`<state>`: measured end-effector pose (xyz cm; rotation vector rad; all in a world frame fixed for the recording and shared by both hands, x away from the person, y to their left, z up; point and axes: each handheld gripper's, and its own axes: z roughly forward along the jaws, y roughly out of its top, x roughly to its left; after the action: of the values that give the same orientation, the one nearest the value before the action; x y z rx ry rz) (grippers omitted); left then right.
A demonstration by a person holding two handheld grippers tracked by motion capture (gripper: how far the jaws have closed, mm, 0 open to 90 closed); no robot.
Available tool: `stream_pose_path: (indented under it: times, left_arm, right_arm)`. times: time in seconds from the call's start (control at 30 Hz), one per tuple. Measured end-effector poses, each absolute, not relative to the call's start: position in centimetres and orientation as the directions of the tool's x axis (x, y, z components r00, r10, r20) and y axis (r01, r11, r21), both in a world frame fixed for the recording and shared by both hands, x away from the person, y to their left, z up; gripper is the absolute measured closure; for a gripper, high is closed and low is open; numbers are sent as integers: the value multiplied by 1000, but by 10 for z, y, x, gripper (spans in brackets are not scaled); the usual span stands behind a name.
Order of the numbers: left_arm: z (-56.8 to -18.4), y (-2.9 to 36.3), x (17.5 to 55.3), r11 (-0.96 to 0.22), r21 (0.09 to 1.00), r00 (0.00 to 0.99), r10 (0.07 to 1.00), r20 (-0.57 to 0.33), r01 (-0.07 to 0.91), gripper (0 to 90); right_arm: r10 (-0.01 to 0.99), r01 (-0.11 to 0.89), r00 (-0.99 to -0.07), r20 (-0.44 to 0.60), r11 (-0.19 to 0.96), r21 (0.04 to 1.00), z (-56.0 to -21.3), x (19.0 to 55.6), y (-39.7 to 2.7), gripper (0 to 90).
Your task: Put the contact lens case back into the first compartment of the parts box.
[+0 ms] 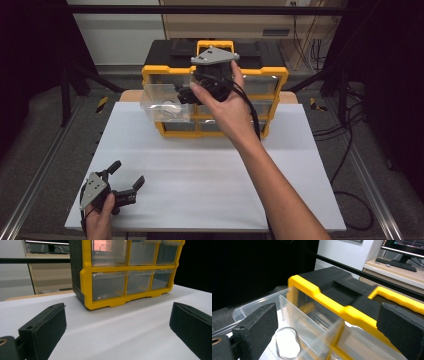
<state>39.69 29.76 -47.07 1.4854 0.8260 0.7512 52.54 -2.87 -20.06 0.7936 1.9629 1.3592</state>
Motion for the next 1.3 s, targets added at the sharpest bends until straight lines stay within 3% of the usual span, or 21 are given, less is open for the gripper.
stream_pose_path:
  times: [0.57, 1.3]
  left_arm:
    - [-471, 296, 397, -39, 997, 539, 842, -6, 71, 6]
    - [-472, 296, 396, -44, 996, 538, 843, -1, 72, 6]
  right_arm:
    - [822, 170, -565, -73, 203, 964, -214, 523, -116, 41]
    - [860, 207, -510, 13, 108, 972, -265, 506, -206, 79]
